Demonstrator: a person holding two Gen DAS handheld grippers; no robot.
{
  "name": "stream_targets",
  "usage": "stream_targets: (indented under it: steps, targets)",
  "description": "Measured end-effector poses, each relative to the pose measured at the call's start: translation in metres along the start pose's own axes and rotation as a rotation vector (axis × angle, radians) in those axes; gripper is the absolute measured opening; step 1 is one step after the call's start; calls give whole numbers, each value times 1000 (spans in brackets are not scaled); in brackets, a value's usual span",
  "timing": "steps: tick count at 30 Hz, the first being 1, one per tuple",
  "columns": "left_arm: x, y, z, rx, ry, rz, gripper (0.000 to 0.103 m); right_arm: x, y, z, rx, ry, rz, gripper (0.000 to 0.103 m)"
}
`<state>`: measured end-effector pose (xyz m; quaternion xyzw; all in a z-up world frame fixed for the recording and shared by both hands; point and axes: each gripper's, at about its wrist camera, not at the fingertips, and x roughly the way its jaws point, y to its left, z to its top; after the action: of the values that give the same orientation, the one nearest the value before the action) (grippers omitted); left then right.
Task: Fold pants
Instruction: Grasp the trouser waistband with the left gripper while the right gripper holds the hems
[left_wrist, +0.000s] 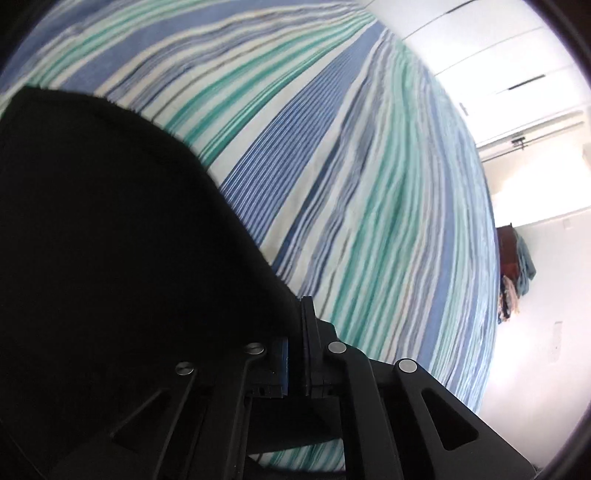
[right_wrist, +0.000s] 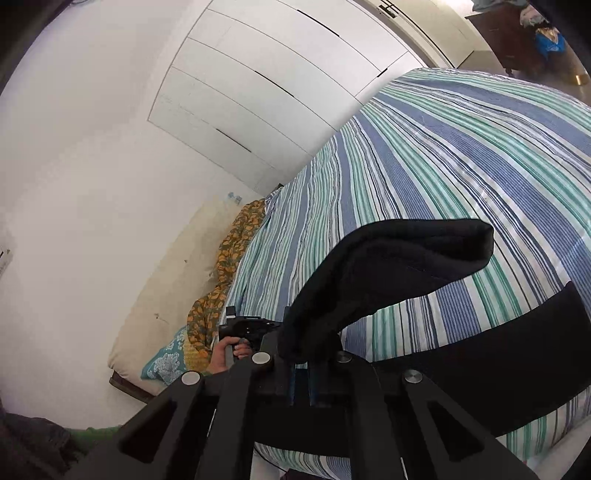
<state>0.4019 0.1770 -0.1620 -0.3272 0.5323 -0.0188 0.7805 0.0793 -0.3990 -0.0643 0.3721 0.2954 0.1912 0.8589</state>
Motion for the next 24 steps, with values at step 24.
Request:
stream_targets:
  steps: [24]
  targets:
    - [-114, 43, -258, 108, -85, -6, 5, -3, -185, -31, 119, 374, -555, 5]
